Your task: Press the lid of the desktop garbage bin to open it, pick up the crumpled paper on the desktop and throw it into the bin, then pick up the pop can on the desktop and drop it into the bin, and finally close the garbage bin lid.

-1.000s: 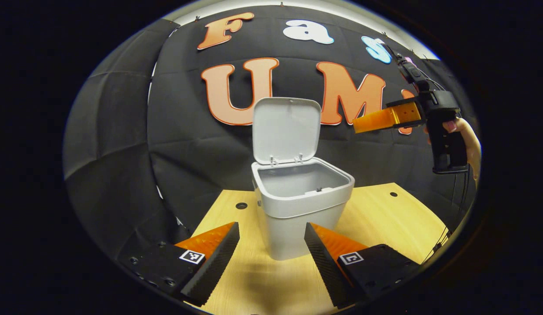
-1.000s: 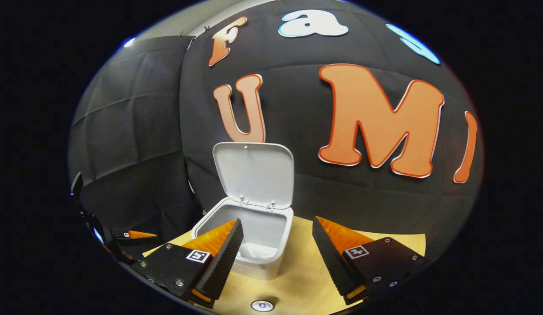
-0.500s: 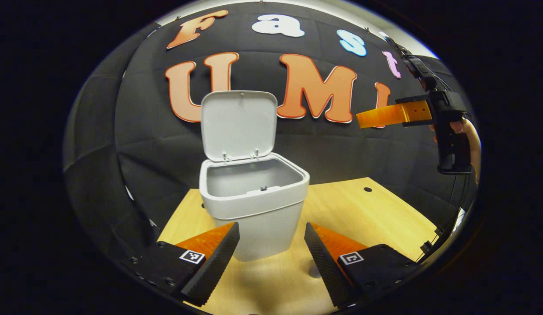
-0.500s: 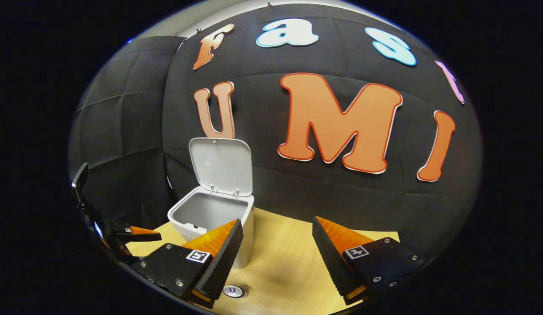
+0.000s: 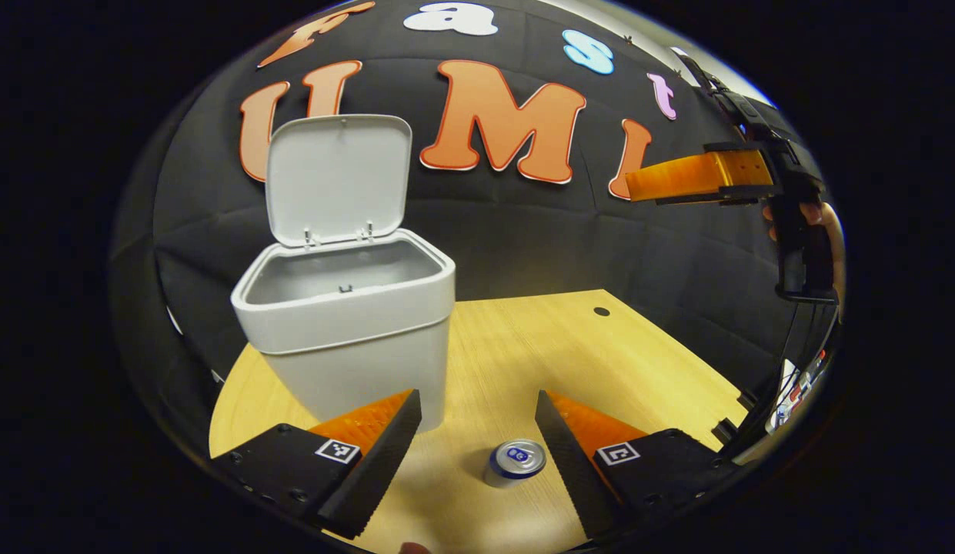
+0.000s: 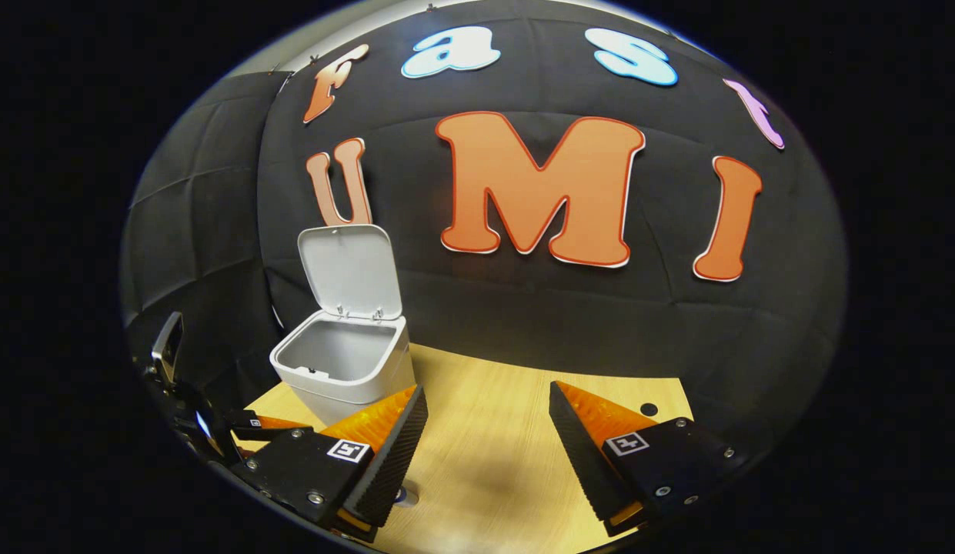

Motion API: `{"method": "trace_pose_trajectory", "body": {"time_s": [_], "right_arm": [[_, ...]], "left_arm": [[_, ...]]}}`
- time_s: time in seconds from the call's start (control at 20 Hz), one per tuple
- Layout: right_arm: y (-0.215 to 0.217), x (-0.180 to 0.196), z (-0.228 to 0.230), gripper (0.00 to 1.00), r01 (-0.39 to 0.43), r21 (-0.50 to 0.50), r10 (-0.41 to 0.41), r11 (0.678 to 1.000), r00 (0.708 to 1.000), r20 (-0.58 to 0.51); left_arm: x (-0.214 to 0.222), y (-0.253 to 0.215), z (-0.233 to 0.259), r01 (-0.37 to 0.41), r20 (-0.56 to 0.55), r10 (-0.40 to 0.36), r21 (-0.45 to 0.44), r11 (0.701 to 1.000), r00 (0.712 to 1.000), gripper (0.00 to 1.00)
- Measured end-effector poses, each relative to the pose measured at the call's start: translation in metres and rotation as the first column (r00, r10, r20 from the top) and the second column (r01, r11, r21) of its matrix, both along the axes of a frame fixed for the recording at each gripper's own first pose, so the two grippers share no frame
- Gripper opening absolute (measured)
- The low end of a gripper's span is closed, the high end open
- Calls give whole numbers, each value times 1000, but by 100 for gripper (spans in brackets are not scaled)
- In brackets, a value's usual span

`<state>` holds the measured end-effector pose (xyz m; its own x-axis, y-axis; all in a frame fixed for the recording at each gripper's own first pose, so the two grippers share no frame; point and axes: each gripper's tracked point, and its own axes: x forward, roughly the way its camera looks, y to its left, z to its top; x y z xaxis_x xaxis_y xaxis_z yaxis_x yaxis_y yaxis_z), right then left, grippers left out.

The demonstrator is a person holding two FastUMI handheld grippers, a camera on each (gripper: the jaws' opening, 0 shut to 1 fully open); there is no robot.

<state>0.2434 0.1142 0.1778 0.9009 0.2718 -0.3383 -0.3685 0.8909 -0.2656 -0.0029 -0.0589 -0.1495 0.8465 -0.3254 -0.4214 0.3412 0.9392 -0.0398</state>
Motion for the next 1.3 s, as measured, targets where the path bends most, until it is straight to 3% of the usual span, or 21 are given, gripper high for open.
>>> {"method": "trace_pose_trajectory", "body": {"time_s": [0.45, 1.3], "right_arm": [[-41, -2, -19, 95, 61, 3, -61, 998, 997, -53], [-70, -1, -52, 95, 85, -20, -87, 996, 987, -136]], "left_arm": [[-4, -37, -71, 66, -143, -58, 51, 997, 988, 98], [4, -42, -174, 54, -263, -17, 133, 990, 965, 98]]}}
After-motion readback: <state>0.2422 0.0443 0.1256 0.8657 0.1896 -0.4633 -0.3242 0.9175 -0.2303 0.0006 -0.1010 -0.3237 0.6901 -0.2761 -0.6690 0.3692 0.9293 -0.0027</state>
